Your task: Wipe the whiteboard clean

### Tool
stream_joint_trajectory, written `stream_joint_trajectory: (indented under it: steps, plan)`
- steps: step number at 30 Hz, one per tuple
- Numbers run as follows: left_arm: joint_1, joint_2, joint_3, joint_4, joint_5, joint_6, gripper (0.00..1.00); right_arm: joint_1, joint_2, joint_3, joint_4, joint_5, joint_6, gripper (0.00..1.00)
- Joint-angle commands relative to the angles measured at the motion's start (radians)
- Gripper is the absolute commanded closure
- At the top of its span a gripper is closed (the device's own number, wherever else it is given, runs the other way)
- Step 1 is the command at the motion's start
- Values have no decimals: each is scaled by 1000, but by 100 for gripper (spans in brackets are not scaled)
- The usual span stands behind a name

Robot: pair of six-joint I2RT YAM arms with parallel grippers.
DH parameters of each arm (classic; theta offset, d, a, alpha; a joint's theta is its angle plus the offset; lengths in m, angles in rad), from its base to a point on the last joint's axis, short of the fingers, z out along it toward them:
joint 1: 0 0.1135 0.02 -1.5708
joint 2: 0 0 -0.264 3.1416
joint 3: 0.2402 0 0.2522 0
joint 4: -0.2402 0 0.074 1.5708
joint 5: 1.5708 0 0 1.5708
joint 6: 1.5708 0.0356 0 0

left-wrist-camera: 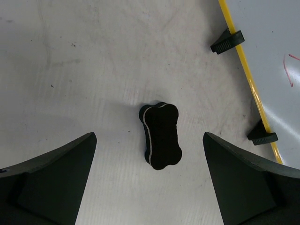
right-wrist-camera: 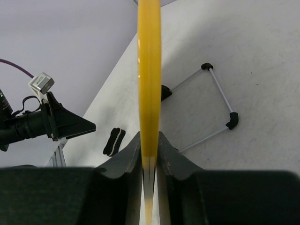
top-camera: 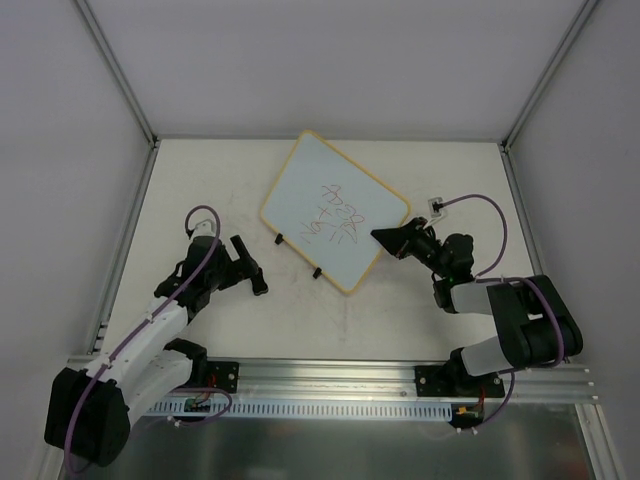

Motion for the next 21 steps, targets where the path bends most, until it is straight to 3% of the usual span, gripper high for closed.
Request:
stream_joint_trajectory:
  steps: [1,7,15,21]
  plan:
    - [-4,78,96,-28,-45,58,1,5,8,31,154,-18,-14,85]
    - [-4,186,213,-108,7,93,1,10,30,38,156,-21,-13,100]
    - [-74,289,288,-195,-8,106,1,14,60,44,171,-32,-10,100]
    - [-146,373,346,-305,-65,31,1,13,89,60,197,-56,2,100]
